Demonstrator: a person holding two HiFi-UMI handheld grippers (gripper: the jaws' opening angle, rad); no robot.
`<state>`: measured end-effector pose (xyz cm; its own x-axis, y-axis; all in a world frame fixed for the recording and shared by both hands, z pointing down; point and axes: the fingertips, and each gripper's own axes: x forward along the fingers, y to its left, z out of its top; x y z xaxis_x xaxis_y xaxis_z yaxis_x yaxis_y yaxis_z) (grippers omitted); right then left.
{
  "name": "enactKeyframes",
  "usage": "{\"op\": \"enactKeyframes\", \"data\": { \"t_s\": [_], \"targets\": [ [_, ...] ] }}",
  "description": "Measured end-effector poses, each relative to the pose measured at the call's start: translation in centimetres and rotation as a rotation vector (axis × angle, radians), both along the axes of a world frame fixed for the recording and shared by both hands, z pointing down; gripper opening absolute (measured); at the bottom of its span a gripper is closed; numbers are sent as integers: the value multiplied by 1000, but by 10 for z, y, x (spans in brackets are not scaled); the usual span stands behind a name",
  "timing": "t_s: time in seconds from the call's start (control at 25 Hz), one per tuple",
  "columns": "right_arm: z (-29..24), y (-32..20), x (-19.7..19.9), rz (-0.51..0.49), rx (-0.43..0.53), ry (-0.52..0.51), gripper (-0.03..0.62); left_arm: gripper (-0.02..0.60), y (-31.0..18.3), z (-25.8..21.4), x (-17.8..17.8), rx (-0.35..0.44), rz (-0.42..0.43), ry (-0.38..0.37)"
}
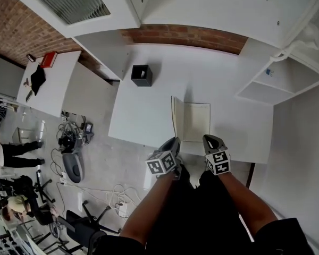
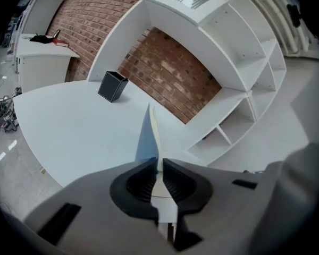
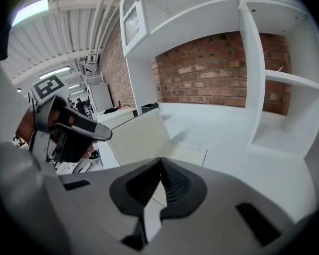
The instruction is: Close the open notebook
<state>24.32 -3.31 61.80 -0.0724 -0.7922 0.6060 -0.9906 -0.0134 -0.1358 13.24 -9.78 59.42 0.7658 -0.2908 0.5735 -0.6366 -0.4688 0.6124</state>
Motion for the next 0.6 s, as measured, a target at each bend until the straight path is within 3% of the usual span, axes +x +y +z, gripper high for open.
{"op": "enactKeyframes", "data": {
  "t_s": [0.6],
  "targets": [
    [7,51,46,105,-11,-16,-2,40,48,10,60,44,163,-70]
  ]
}}
